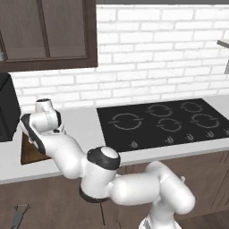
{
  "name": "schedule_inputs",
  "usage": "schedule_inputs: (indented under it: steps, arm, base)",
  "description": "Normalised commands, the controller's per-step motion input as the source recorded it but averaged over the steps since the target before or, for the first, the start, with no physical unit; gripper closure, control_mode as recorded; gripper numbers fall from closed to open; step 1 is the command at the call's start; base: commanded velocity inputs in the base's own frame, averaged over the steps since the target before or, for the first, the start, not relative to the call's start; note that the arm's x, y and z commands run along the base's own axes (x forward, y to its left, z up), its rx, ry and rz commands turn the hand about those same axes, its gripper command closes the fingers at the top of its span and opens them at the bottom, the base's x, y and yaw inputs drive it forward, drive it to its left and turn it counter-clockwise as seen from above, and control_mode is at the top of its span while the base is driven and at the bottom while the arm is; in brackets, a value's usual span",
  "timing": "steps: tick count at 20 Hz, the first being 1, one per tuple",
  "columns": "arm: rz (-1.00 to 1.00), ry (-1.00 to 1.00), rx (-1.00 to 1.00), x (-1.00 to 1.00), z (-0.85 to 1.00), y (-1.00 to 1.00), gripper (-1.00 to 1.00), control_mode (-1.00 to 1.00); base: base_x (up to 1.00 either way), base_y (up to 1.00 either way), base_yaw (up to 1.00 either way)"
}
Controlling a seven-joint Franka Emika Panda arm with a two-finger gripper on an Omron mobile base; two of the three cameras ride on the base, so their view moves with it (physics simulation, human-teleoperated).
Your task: Place the appropriate cutting tool for cutting the garlic skin on the cutting board.
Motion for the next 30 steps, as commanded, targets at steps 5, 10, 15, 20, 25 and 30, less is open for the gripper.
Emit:
schedule_inputs:
  steps: [5, 10, 15, 20, 25, 30]
  arm:
    - [0.0, 0.07, 0.0, 0.1, -0.4, 0.16, 1.0, -1.0]
    - [0.0, 0.04, 0.0, 0.08, -0.33, 0.18, 1.0, -1.0]
    - [0.0, 0.01, 0.0, 0.01, -0.23, 0.19, -1.0, -1.0]
    - [0.0, 0.01, 0.0, 0.07, -0.04, 0.02, -1.0, -1.0]
    - [0.0, 0.0, 0.0, -0.3, 0.56, -0.31, -1.0, -1.0]
    - [0.0, 0.0, 0.0, -0.93, 0.86, -0.65, -1.0, -1.0]
  base:
    - [0.0, 0.0, 0.0]
    - [0.0, 0.0, 0.0]
    - [0.0, 0.0, 0.0]
    - [0.0, 0.0, 0.0]
    - [0.0, 0.0, 0.0]
    - [0.0, 0.0, 0.0]
